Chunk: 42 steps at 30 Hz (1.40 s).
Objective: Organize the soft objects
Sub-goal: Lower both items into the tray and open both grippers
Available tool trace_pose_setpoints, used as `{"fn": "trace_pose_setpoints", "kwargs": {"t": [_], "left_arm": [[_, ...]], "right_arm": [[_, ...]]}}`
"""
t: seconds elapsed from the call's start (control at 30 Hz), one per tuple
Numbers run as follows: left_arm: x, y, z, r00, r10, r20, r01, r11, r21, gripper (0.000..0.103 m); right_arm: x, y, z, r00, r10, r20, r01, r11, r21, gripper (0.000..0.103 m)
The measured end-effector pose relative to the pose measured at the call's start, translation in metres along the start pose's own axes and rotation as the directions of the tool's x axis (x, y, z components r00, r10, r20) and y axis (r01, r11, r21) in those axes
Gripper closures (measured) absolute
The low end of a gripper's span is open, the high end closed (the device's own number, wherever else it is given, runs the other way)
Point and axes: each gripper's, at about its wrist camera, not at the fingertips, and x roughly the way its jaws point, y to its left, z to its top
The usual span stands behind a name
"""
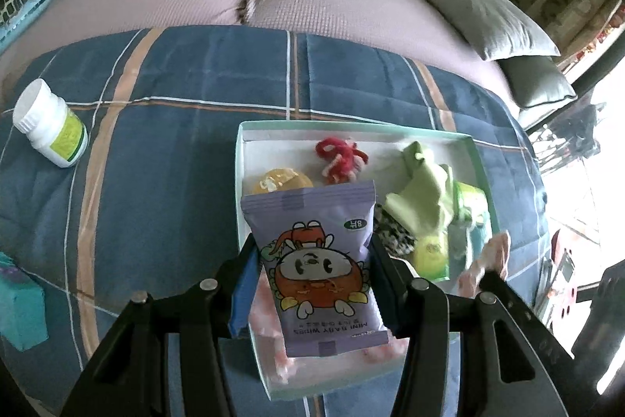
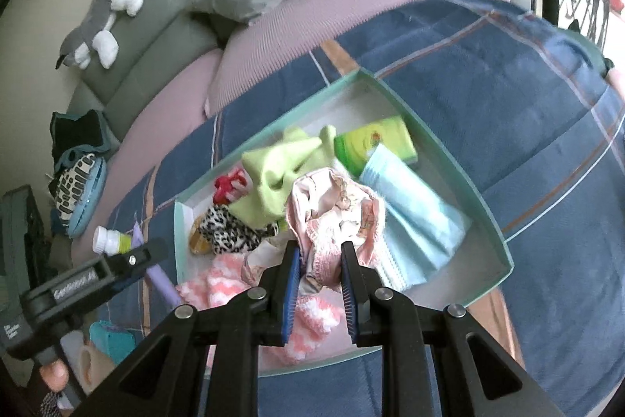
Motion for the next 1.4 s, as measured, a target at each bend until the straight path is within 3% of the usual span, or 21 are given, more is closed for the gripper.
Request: {"fn": "trace_pose_setpoints", "kwargs": {"t": [0.37, 0.53, 0.93, 1.3, 1.4], "left_arm": [[0.040, 0.013, 0.008, 0.999, 0.034, -0.025, -0.035, 0.999, -0.026, 0.049], [0.056, 0.013, 0.003, 0.998, 0.031, -0.055, -0.032, 0.999, -0.018, 0.049], [0.057, 0.001, 0.000, 0.998, 0.046, -0.034, -0.044, 0.998, 0.038, 0.048], [0.028, -0.010, -0.006, 0.999, 0.022, 0.039, -0.024, 0.998, 0.065, 0.038], [0.018, -0.008, -0.009, 0.998, 0.027, 0.064, -0.031, 0.997, 0.065, 0.038]], "right_arm": [[0.020, -0.002, -0.009, 0.984, -0.156, -0.084, 0.150, 0.986, -0.072, 0.081], [0.026, -0.002, -0.013, 0.977, -0.183, -0.110, 0.172, 0.980, -0.101, 0.080], [0.033, 0.006, -0.020, 0.963, -0.237, -0.132, 0.216, 0.964, -0.155, 0.078], [0.022, 0.006, -0.027, 0.971, -0.215, -0.104, 0.198, 0.968, -0.154, 0.061], [0.019, 0.006, -0.027, 0.974, -0.205, -0.097, 0.189, 0.970, -0.153, 0.051]]}}
